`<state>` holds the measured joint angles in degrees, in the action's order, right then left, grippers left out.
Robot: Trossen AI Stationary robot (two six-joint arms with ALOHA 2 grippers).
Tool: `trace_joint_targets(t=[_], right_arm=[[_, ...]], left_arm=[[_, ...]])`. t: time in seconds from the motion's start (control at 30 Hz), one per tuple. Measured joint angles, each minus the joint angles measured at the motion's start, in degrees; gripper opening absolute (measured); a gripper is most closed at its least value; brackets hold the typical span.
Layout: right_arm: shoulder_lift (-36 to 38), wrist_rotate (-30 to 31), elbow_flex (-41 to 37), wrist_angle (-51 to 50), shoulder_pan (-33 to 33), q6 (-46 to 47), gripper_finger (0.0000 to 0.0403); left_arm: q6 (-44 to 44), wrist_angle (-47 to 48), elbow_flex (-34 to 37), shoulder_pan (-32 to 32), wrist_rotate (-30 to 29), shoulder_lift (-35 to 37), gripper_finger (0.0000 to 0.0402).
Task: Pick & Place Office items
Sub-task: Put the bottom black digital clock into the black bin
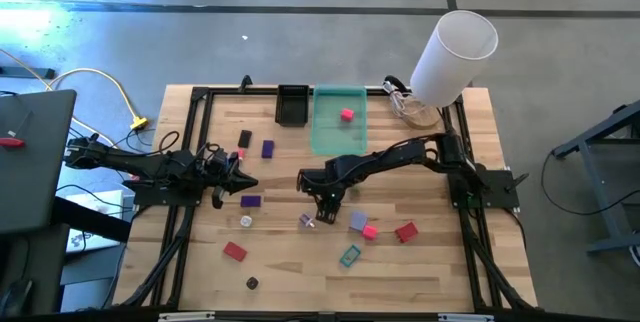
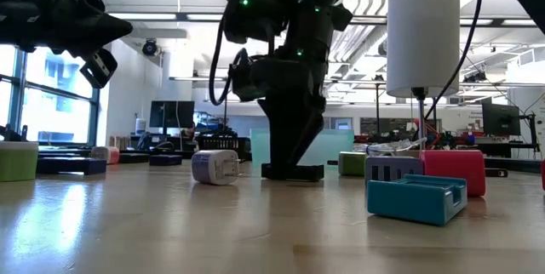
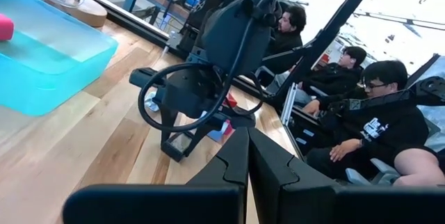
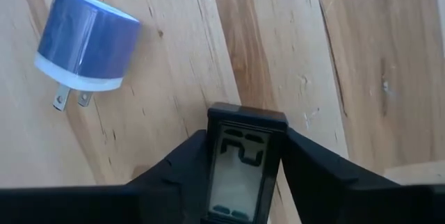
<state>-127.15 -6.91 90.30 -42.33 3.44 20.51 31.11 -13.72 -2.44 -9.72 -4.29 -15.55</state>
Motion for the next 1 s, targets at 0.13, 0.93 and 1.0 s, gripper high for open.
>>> trace_joint_targets(t=[0.13,0.93,1.0], right_arm=[[0.02,-0.39,-0.08,0.09,-0.04,-0.69,0.0124],[6.91,17.72,-0.53,-6.52,6.31,-0.86,0.0124],[7.03,20.22,-0.48,-6.55,7.42,-0.76,0.0124]], left_arm=[[0.0,-0.02,0.0,0.0,0.0,0.0,0.0001],[-0.02,-0.04,0.0,0.0,0.29,0.0,0.0001],[-0.55,-0.19,0.0,-0.01,1.12,-0.43,0.0001]])
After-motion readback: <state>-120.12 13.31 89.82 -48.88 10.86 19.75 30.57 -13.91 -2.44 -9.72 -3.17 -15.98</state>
